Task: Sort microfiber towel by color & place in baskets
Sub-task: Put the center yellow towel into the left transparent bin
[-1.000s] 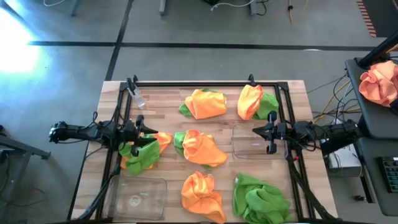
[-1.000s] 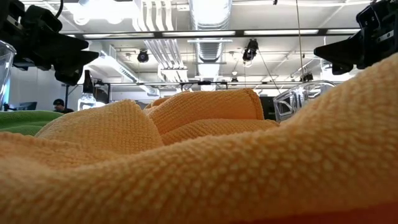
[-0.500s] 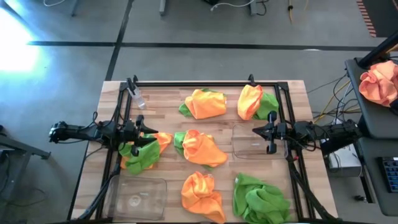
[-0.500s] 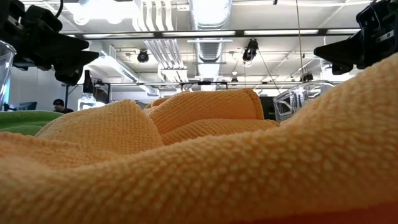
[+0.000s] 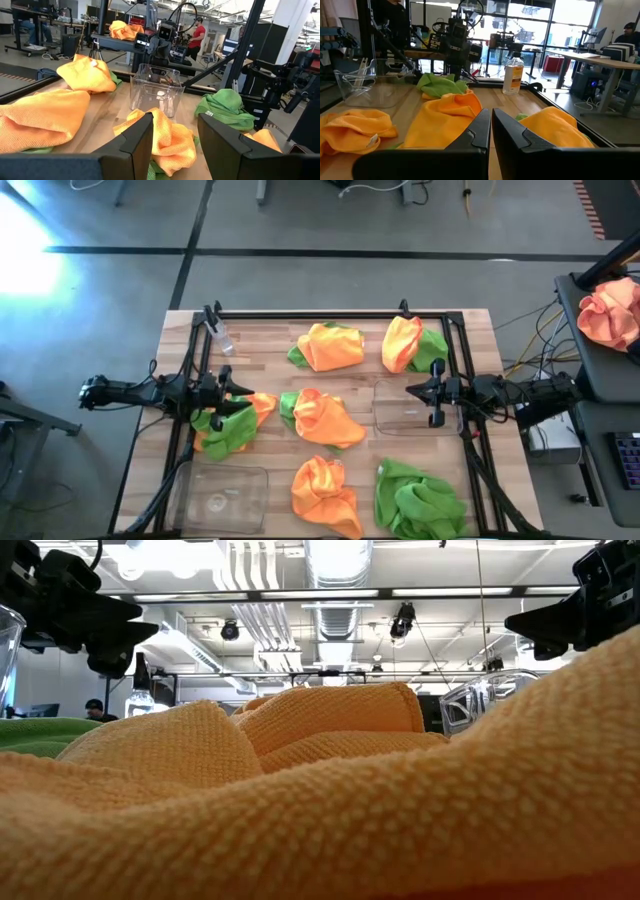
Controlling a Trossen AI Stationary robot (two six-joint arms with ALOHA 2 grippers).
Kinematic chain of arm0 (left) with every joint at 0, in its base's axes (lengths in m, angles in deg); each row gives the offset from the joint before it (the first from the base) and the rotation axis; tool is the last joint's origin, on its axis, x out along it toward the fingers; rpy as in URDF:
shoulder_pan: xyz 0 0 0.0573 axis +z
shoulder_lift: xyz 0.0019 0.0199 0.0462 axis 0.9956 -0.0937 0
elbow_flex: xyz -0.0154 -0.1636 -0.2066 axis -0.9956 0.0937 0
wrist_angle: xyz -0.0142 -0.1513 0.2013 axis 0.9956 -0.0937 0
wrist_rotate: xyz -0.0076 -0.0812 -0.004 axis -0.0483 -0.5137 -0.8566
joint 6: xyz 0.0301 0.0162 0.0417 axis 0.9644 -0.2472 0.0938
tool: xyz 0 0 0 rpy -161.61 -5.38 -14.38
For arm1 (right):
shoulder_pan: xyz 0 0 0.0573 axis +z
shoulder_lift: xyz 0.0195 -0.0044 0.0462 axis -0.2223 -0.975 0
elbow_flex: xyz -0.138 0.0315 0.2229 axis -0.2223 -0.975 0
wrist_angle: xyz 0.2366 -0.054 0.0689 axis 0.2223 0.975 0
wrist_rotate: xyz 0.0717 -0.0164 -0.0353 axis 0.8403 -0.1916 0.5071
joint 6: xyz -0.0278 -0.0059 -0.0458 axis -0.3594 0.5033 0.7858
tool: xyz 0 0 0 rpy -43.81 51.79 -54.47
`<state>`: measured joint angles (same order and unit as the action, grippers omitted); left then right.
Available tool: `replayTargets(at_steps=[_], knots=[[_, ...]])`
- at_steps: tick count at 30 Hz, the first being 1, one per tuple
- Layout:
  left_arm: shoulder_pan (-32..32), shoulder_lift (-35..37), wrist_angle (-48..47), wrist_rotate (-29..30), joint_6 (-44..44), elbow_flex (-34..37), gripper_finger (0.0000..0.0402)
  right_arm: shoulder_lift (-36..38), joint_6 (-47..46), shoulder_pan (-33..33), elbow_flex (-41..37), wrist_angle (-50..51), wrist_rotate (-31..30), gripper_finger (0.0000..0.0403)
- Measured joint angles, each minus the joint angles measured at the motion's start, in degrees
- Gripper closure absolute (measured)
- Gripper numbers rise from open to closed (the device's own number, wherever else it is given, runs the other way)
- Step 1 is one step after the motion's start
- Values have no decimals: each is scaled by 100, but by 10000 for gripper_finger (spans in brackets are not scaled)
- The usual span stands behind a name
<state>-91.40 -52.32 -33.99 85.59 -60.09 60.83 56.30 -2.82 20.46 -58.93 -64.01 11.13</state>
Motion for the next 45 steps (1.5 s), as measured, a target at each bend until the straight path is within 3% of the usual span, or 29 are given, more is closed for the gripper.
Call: replayTargets(at_steps=[36, 45], knots=[[1, -2, 1, 45, -326, -1, 281, 0, 0, -2, 0, 0, 0, 390], [0, -2, 36, 801, -348, -12, 281, 0, 0, 0, 0, 0, 0, 390]])
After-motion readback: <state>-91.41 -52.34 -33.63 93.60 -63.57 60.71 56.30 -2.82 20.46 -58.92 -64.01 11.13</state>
